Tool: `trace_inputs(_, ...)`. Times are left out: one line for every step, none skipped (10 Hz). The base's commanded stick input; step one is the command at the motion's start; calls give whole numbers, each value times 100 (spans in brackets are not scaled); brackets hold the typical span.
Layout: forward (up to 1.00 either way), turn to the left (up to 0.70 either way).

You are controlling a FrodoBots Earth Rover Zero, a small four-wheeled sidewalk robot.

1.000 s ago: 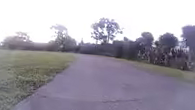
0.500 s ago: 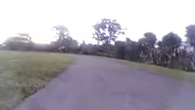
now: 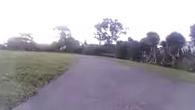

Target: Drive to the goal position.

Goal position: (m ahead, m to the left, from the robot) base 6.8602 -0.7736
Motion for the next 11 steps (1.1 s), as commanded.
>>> trace_inputs(70, 0)
trace_inputs(70, 0)
trace_inputs(70, 0)
trace_inputs(70, 0)
trace_inputs(70, 0)
trace_inputs(70, 0)
trace_inputs(70, 0)
trace_inputs(70, 0)
trace_inputs(70, -35)
trace_inputs(70, -35)
trace_inputs(70, -35)
